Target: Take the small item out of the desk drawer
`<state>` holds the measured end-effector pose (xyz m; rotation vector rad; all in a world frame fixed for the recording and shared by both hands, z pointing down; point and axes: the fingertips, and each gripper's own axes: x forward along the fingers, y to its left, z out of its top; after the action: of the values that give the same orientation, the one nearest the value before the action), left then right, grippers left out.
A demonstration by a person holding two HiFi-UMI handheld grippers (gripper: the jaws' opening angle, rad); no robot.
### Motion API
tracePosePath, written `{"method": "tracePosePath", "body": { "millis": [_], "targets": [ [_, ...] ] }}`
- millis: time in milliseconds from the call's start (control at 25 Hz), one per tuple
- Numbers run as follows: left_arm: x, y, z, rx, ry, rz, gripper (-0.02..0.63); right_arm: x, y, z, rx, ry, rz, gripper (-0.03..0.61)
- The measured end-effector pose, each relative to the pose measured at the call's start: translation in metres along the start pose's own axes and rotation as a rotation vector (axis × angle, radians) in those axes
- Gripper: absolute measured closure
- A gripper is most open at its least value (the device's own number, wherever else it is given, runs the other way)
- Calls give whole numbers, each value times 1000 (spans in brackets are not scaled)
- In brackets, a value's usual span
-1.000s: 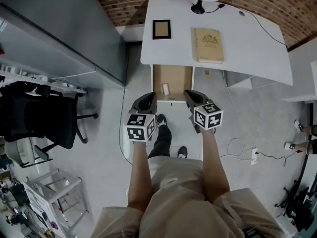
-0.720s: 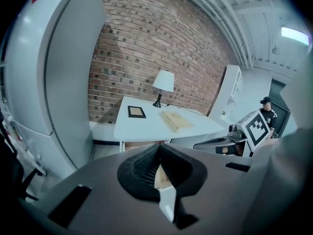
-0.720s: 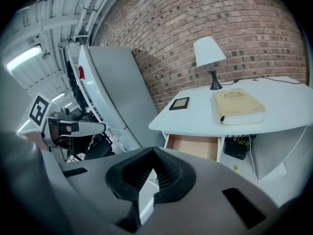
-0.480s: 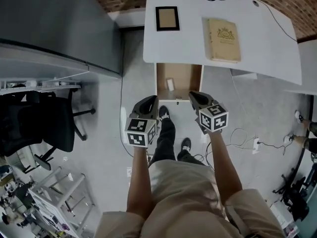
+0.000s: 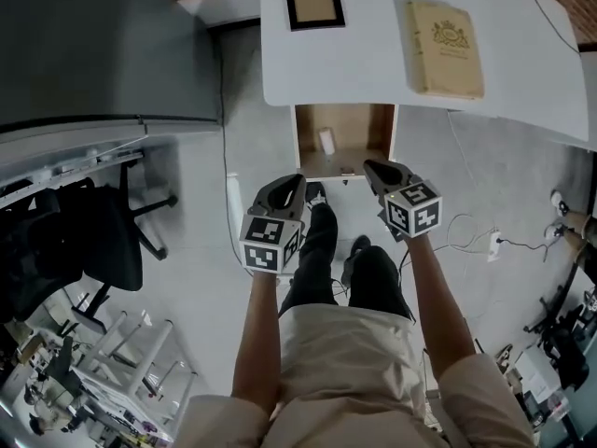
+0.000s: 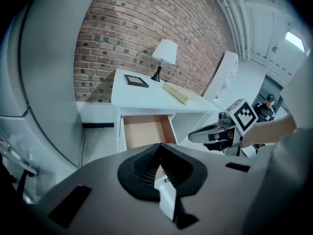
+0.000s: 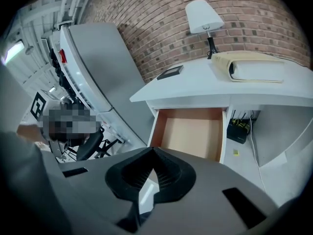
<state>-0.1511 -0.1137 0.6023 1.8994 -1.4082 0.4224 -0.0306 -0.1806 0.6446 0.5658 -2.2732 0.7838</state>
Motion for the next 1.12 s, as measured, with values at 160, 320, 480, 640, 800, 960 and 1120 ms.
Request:
{"method": "tracePosePath", "body": {
  "millis": [160,320,480,640,800,960,1120],
  "targets": [
    [16,-1,-8,9,27,-27,597,2,-12,-5,14,3,-24,554],
    [26,4,-15,-10,31,-37,597,8,-21,-11,35,-2,-40,554],
    [36,13,-21,-15,36,-25,597,21,-25,-22,39,19,-27,554],
    [42,25,-26,-20,35,3,597,37,-25,-33,26,55,-9,554],
    [49,29,-35,-39,30,17,597,54,-25,-41,11,91,9,554],
    [58,28,-49,-48,42,14,597,73,-27,-45,0,105,20,554],
    [64,29,-63,-61,55,14,597,94,-30,-47,-39,123,32,554]
  ]
}}
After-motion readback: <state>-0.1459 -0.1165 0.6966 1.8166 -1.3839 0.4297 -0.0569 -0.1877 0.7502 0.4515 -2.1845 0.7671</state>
